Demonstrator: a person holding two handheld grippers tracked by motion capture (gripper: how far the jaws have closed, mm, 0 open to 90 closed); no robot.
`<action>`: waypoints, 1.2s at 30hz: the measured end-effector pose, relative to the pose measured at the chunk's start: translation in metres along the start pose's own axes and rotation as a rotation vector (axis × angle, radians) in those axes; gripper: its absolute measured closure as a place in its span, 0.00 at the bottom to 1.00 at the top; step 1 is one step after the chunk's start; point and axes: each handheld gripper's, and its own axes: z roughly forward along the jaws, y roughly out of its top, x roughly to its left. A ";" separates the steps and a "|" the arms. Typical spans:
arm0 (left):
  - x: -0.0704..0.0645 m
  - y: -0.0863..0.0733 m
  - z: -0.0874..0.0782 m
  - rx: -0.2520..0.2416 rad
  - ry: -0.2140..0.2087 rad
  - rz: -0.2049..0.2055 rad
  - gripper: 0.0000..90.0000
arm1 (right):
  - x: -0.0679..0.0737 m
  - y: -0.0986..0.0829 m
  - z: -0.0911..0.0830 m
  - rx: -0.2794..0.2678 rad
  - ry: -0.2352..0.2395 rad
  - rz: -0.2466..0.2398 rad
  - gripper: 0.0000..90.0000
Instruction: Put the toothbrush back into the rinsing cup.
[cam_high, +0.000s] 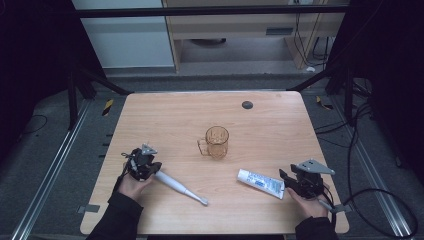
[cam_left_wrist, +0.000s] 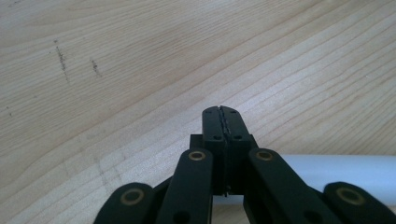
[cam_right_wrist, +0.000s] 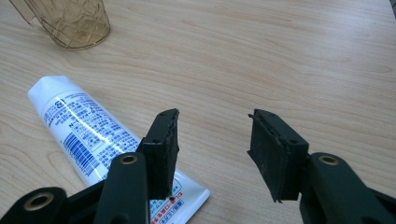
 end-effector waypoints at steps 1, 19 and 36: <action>-0.001 -0.001 -0.001 0.000 0.000 0.000 1.00 | 0.000 0.000 0.000 0.000 -0.002 -0.002 0.57; -0.006 -0.017 -0.016 0.009 0.000 0.009 1.00 | 0.000 0.000 0.000 0.002 -0.009 -0.010 0.57; -0.012 -0.029 -0.024 0.023 -0.022 0.011 1.00 | -0.001 -0.001 -0.001 0.006 -0.017 -0.009 0.57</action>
